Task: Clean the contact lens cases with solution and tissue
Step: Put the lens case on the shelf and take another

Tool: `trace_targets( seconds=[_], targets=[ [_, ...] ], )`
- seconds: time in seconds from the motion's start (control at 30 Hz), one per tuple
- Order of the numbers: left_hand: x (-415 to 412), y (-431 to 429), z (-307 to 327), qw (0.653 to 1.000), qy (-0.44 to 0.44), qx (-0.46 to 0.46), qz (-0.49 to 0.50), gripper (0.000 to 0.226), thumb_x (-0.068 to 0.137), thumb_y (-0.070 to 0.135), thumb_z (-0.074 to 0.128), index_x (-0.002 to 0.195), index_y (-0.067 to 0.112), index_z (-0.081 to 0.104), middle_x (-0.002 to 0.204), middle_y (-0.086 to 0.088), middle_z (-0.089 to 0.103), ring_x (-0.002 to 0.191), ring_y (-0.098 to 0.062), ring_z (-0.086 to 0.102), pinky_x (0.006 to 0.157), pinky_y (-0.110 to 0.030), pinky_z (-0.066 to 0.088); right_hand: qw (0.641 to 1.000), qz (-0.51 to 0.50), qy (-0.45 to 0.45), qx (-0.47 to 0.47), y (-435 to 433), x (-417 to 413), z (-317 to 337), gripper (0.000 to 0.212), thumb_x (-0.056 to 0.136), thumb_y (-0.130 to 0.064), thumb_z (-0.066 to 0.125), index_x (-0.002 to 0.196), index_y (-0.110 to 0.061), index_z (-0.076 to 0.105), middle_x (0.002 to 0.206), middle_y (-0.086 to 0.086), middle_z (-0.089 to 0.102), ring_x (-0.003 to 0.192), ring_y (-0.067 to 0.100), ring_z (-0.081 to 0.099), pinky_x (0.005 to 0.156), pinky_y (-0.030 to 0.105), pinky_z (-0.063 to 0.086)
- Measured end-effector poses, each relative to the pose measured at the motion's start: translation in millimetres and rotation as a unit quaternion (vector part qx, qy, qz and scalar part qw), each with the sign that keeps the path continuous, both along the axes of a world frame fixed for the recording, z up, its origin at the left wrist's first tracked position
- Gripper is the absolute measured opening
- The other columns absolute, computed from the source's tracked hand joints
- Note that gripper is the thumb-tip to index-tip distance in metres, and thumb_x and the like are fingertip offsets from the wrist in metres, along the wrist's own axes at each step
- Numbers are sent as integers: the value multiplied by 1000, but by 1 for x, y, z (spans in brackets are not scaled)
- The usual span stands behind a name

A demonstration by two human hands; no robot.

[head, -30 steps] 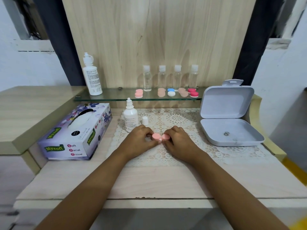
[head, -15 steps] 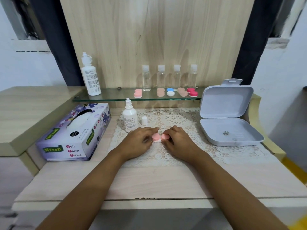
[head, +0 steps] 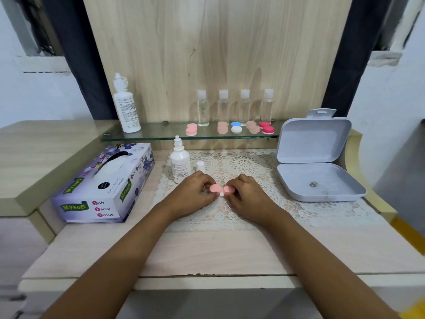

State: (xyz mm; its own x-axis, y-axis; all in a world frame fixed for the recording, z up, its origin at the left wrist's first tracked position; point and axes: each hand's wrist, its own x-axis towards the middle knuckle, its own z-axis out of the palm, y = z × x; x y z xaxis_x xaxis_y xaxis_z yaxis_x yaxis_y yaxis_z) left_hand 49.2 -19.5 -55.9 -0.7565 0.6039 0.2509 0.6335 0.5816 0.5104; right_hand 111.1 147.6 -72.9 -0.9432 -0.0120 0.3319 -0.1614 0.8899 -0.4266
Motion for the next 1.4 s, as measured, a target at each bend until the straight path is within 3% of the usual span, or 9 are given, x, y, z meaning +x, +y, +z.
trace_targets(
  seconds=[0.1,0.2,0.4,0.5,0.8,1.07,1.27,1.4],
  targets=[
    [0,2,4,999,-19,16,21,17,85,33,63,99,23,59,99,4,55,84,-3,51,71,-15,38,1000,1,0,1,0,0,0,29,91,-27,51,114,-11,59,107,8,54,103,25,45,89,35,38],
    [-2,6,10,998,-28,27,45,23,88,31,59,107,18,61,102,3,54,86,-8,53,74,-20,39,1000,0,7,0,0,1,0,28,91,-25,51,113,-10,59,106,9,54,101,25,45,86,33,37],
    [-14,23,23,996,-10,-61,69,30,90,17,55,117,5,61,118,-9,59,101,-19,54,78,-22,38,1000,0,21,-5,-1,1,-1,25,91,-23,52,109,-9,61,103,10,55,98,27,47,83,33,37],
    [-20,28,22,994,-17,-71,82,37,89,18,58,124,7,57,125,-9,59,112,-21,54,83,-21,37,1000,0,17,-2,0,1,-1,25,91,-24,51,109,-10,61,103,9,54,98,26,46,83,32,37],
    [-24,29,18,994,-29,-63,83,44,86,16,63,129,15,54,118,-5,62,105,-16,55,79,-17,35,1000,0,18,-3,0,2,-1,26,90,-23,51,109,-9,61,103,10,55,98,26,46,84,33,38],
    [-9,12,13,995,-24,4,96,41,92,-1,39,128,11,54,126,-6,58,114,-16,52,87,-16,33,1000,-1,8,-6,-1,2,0,27,91,-24,51,111,-10,60,105,8,55,101,25,45,87,33,38],
    [9,-1,7,999,-27,-6,39,34,89,23,57,123,17,59,117,1,59,95,-7,51,80,-17,36,1000,-8,4,-7,-1,1,1,28,90,-26,53,112,-11,61,105,10,55,103,26,47,88,34,40],
    [8,-1,0,1000,-3,-5,17,31,83,31,67,112,19,66,105,5,54,94,-5,49,72,-7,32,1000,-8,5,-6,-1,1,1,28,90,-27,53,112,-12,62,105,10,55,103,26,47,89,34,40]
  ],
)
